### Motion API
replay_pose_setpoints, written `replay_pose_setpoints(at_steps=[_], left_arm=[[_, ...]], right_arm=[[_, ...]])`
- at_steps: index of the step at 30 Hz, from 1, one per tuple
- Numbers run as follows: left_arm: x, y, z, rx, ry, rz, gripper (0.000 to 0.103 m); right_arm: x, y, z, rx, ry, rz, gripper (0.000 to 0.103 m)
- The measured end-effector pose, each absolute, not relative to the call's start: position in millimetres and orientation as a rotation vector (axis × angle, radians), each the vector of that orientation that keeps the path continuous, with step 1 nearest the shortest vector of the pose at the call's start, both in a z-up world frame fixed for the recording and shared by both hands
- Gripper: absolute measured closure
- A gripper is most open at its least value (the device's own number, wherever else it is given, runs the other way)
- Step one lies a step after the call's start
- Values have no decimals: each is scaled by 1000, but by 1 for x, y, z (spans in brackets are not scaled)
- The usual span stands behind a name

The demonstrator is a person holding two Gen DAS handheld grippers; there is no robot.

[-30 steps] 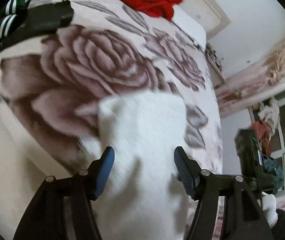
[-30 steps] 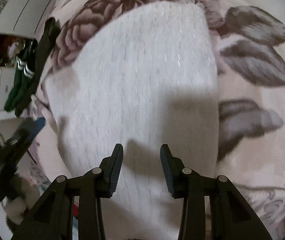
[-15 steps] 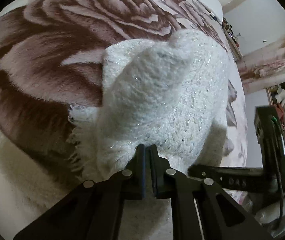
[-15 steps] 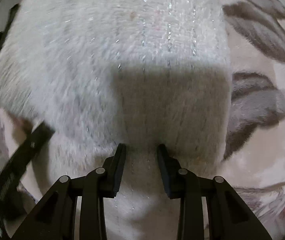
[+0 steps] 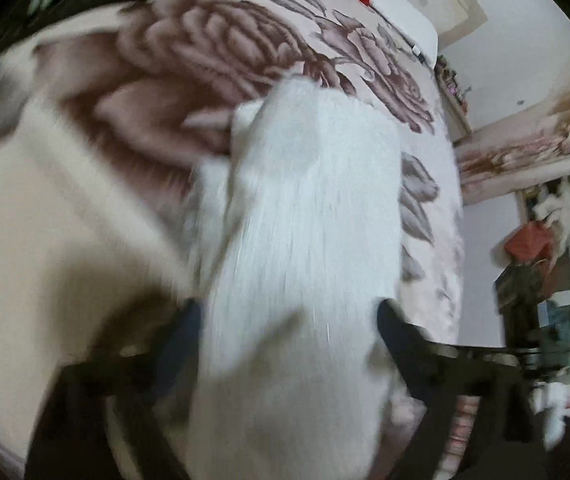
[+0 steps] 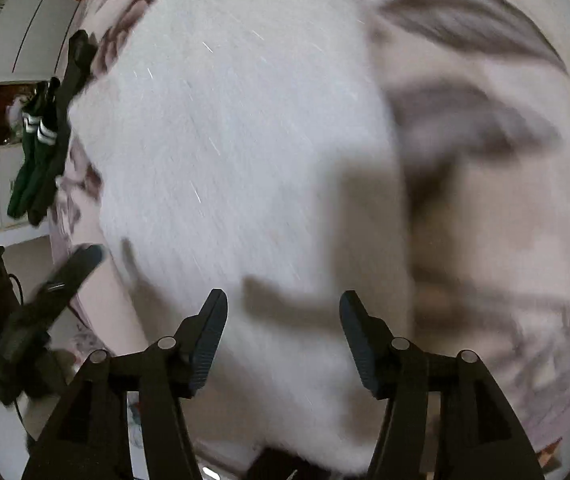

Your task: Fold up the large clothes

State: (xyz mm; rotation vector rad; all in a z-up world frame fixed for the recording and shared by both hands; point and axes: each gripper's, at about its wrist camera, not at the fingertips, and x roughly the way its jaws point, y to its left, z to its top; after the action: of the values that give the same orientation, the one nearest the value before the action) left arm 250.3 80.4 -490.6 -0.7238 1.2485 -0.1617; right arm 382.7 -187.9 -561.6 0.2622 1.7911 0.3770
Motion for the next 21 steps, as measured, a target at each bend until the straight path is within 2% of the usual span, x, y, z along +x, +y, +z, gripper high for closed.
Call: replay_pose_setpoints(at_steps=[5, 7, 8, 9, 10, 12, 14, 18, 21], left_arm=[[168, 70, -528, -841, 1403, -26, 12], [143, 61, -542, -885, 1425, -7, 17], [131, 54, -546, -904, 1415, 4, 49], [123, 48, -549, -898, 1417, 22, 92], [117, 44, -547, -893, 1400, 33, 92], [109, 41, -536, -901, 1343, 38, 92], [103, 40, -522, -897, 1316, 40, 93], [91, 41, -520, -896, 1326, 34, 93], [86, 42, -551, -867, 1383, 31, 91]], right_arm=[[307, -236, -599, 337, 1925, 366, 42], [258, -251, -622, 394, 1995, 364, 42], [246, -252, -631, 414, 2018, 366, 42], [237, -254, -639, 421, 2028, 366, 42], [234, -255, -642, 414, 2019, 367, 43], [223, -258, -637, 361, 1962, 340, 67], [215, -268, -627, 350, 1933, 342, 79], [203, -263, -614, 328, 1902, 350, 82], [207, -237, -629, 268, 1909, 353, 82]])
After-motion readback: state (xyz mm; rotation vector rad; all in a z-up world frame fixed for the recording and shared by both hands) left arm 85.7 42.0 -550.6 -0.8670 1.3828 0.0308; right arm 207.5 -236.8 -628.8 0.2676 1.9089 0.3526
